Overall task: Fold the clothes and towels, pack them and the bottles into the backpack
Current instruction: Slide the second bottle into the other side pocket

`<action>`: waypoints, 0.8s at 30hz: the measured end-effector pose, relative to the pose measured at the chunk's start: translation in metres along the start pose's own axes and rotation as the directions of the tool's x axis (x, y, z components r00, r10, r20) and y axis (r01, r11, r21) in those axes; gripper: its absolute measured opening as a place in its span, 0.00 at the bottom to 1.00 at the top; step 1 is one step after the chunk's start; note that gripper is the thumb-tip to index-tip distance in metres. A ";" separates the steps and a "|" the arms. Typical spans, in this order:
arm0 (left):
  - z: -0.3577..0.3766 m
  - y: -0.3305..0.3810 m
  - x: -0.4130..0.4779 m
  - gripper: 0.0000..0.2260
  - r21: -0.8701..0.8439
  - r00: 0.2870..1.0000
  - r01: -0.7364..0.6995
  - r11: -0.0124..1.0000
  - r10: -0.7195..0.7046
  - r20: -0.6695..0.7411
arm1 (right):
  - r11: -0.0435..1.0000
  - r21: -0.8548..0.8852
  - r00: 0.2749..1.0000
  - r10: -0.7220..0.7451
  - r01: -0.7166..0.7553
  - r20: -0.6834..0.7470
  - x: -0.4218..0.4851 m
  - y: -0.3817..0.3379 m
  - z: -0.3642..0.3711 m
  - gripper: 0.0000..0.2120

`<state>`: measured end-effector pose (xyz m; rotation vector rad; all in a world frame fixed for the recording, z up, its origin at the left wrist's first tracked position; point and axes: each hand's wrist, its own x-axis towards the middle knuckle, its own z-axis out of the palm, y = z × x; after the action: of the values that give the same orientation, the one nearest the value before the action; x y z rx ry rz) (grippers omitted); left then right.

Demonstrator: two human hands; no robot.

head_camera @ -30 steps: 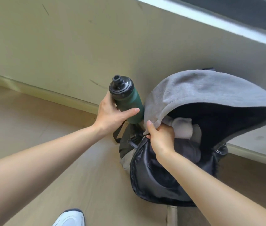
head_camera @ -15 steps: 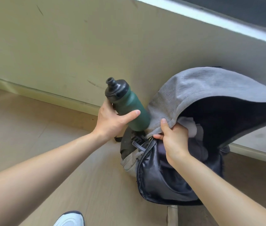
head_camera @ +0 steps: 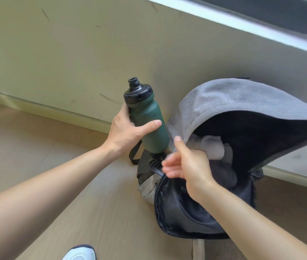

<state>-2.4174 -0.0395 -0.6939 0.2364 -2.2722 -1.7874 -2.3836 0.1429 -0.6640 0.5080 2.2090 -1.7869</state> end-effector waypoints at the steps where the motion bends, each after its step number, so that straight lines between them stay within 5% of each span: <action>1: 0.002 0.002 0.000 0.28 -0.001 1.000 -0.013 1.000 0.013 0.005 | 0.993 0.000 0.993 -0.118 0.118 0.001 -0.006 -0.001 0.004 0.20; 3: 0.007 0.005 0.000 0.30 0.041 0.999 -0.046 0.998 0.046 0.010 | 0.915 -0.129 0.922 -0.387 0.382 -0.014 -0.012 -0.002 0.010 0.07; 5: 0.011 0.008 0.002 0.32 0.077 0.997 -0.073 0.994 0.070 0.038 | 0.820 -0.247 0.850 -0.527 0.516 0.025 -0.010 -0.009 0.012 0.23; 8: 0.017 0.015 0.002 0.32 -0.002 0.991 -0.076 0.997 0.076 0.111 | 0.725 -0.426 0.834 -0.529 0.541 0.158 0.005 -0.024 0.013 0.37; 12: 0.018 0.021 0.008 0.30 -0.155 0.950 -0.101 0.983 0.142 0.277 | 0.794 -0.401 0.890 -0.410 0.456 0.201 0.032 -0.031 0.006 0.37; 15: 0.020 0.008 0.016 0.25 -0.240 0.980 0.082 0.967 -0.035 0.195 | 0.827 -0.306 0.881 -0.460 0.471 0.113 0.042 -0.027 -0.002 0.33; 18: 0.030 -0.019 0.015 0.11 0.048 0.982 0.144 0.988 -0.149 0.119 | 0.821 -0.222 0.846 -0.532 0.525 0.035 0.043 -0.025 -0.004 0.32; 21: 0.044 -0.037 0.009 0.22 0.271 0.913 0.001 0.963 -0.111 0.393 | 0.800 -0.212 0.818 -0.576 0.561 -0.010 0.044 -0.026 -0.003 0.33; 24: 0.045 -0.038 0.010 0.25 0.526 0.832 -0.228 0.819 -0.117 0.542 | 0.781 -0.242 0.798 -0.601 0.576 -0.041 0.046 -0.029 -0.005 0.39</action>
<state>-2.4408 -0.0097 -0.7403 -0.3078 -3.1592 -1.1697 -2.4375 0.1478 -0.6564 -0.1710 2.8281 -1.7605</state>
